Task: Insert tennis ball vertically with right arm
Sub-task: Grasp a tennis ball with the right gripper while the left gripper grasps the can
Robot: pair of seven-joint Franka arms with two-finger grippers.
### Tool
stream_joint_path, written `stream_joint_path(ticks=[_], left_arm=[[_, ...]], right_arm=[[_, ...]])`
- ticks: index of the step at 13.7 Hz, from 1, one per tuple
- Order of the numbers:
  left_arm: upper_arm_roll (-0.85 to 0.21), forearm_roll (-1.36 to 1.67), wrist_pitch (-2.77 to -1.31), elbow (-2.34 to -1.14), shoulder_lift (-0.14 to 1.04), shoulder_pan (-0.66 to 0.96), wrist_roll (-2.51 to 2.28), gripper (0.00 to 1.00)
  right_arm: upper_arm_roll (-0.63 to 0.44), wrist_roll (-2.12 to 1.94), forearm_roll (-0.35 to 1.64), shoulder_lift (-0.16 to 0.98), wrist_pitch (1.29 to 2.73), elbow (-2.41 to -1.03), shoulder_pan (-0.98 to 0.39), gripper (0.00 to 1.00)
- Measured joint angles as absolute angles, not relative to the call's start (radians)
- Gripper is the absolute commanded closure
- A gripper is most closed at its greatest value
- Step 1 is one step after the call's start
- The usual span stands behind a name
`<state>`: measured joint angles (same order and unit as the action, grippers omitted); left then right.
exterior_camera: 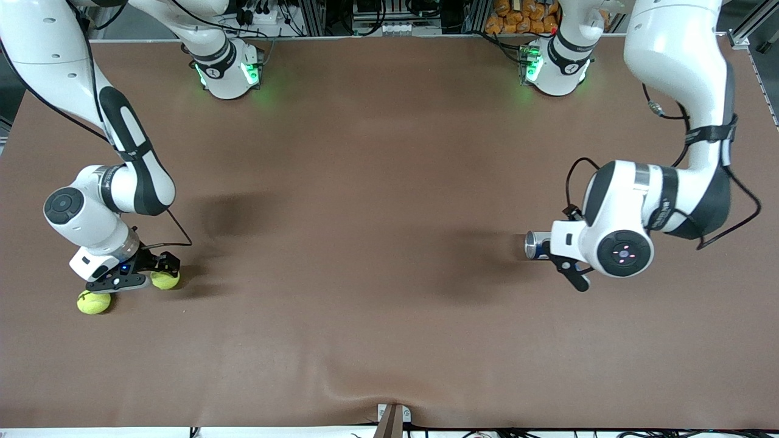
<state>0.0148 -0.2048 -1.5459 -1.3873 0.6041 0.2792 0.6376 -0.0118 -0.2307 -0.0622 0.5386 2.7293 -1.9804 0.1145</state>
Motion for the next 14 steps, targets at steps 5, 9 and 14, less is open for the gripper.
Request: stream_joint_path(ticks=[5,9,14], left_arm=[[0.015,-0.237,-1.576,-1.388,0.666,0.346,0.637,0.0],[0.014,-0.305,-1.594,-1.388,0.707,0.403,0.625,0.0],[0.02,-0.366,-1.618,-1.407,0.735,0.407,0.62,0.0]], right_arm=[[-0.011,-0.23,-0.062,0.593,2.775,-1.979,0.115,0.0],[-0.008,-0.23,-0.062,0.594,2.775,-1.979,0.115,0.46],[-0.007,-0.23,-0.062,0.593,2.776,-1.974,0.115,0.91]])
